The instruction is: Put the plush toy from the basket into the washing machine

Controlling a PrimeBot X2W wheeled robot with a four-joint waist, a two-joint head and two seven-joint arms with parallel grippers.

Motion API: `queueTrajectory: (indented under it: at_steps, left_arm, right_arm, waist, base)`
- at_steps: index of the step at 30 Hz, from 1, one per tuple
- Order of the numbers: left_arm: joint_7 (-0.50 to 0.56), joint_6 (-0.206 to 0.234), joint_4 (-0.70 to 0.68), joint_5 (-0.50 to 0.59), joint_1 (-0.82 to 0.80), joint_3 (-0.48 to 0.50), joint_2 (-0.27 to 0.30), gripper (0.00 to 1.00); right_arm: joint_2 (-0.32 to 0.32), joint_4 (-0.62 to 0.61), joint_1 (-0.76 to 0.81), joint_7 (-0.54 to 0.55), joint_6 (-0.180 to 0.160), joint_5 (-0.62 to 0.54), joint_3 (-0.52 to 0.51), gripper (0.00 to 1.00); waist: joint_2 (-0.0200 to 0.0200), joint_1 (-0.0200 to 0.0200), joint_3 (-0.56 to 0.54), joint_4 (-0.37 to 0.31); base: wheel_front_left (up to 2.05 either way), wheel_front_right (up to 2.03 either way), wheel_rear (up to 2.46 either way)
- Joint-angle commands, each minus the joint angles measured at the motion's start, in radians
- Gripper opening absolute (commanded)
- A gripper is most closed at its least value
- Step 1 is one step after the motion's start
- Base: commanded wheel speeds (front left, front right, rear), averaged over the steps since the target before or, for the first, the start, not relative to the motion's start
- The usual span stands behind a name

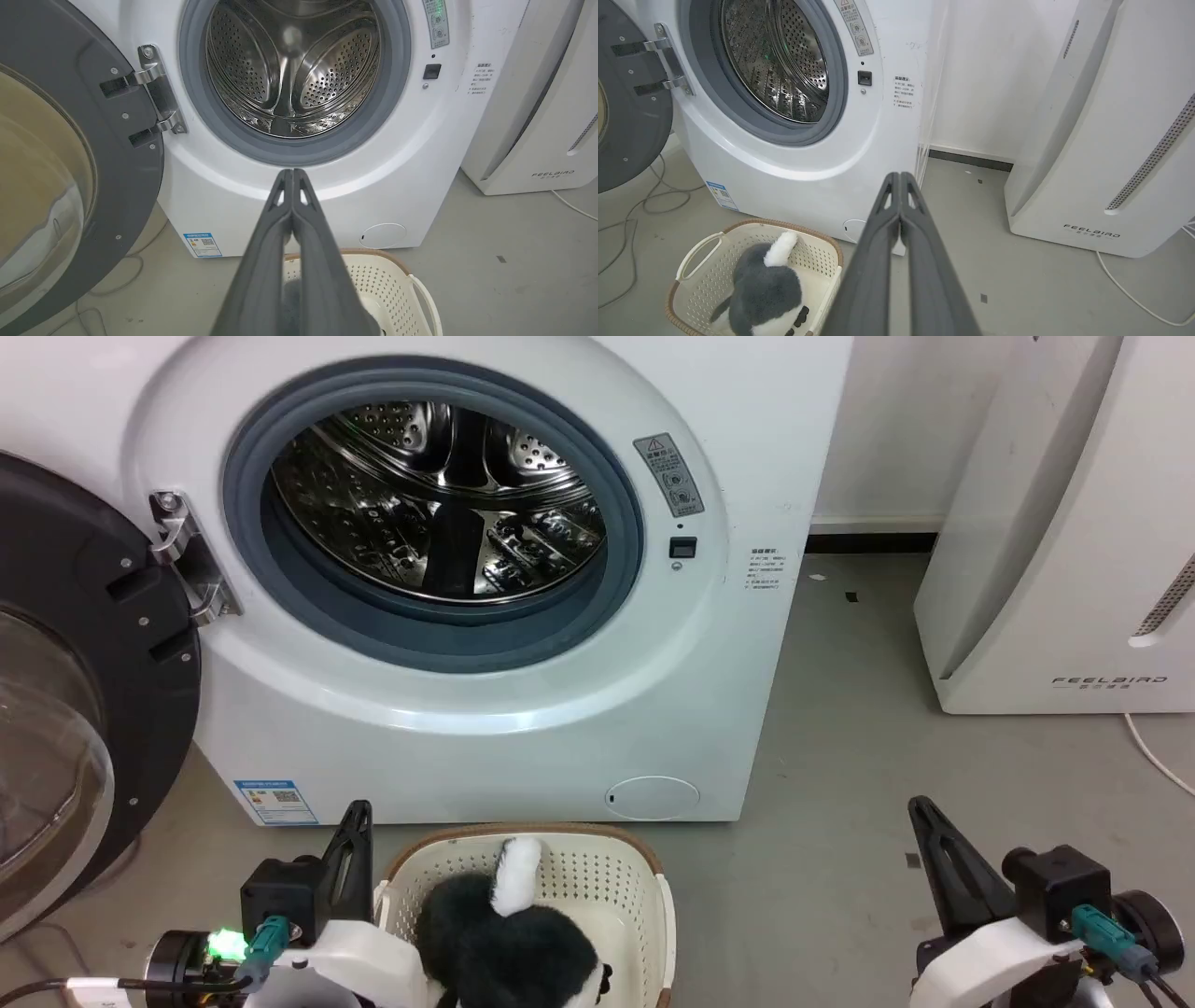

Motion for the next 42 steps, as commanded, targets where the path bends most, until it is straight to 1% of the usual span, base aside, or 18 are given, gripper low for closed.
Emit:
queueTrajectory:
  at_steps: [1, 2, 3, 26, 34, 42]
  left_arm:
    - [0.000, 0.003, -0.005, 0.003, -0.015, 0.003, 0.000, 0.00]
    - [0.000, 0.003, -0.005, 0.003, -0.015, 0.003, 0.000, 0.00]
    - [0.000, 0.000, 0.000, 0.000, 0.000, 0.000, 0.000, 1.00]
    - [-0.040, 0.010, 0.051, -0.036, -0.017, -0.050, 0.000, 1.00]
    - [-0.055, 0.018, 0.100, -0.055, -0.047, -0.077, 0.000, 1.00]
    - [-0.063, 0.024, 0.168, -0.072, -0.098, -0.098, 0.006, 1.00]
  right_arm:
    - [0.000, 0.003, -0.014, 0.002, -0.001, -0.008, -0.002, 0.00]
    - [0.000, 0.003, -0.014, 0.002, -0.001, -0.008, -0.002, 0.00]
    - [0.000, 0.000, 0.000, 0.000, 0.000, 0.000, 0.000, 1.00]
    - [0.000, 0.002, -0.003, -0.040, 0.000, 0.028, -0.029, 1.00]
    - [0.000, -0.004, -0.016, -0.056, 0.000, 0.044, -0.036, 1.00]
    - [0.000, -0.019, -0.041, -0.073, 0.000, 0.073, -0.049, 1.00]
  waist:
    - [0.0000, 0.0000, 0.000, 0.000]
    - [0.0000, 0.0000, 0.000, 0.000]
    - [0.0000, 0.0000, 0.000, 0.000]
    - [0.0000, 0.0000, 0.024, -0.008]
    - [0.0000, 0.0000, 0.063, -0.021]
    - [0.0000, 0.0000, 0.124, -0.043]
  base:
    - [0.00, 0.00, 0.00]
    - [0.00, 0.00, 0.00]
    - [0.00, 0.00, 0.00]
    - [0.00, 0.00, 0.00]
    - [0.00, 0.00, 0.00]
    - [0.00, 0.00, 0.00]
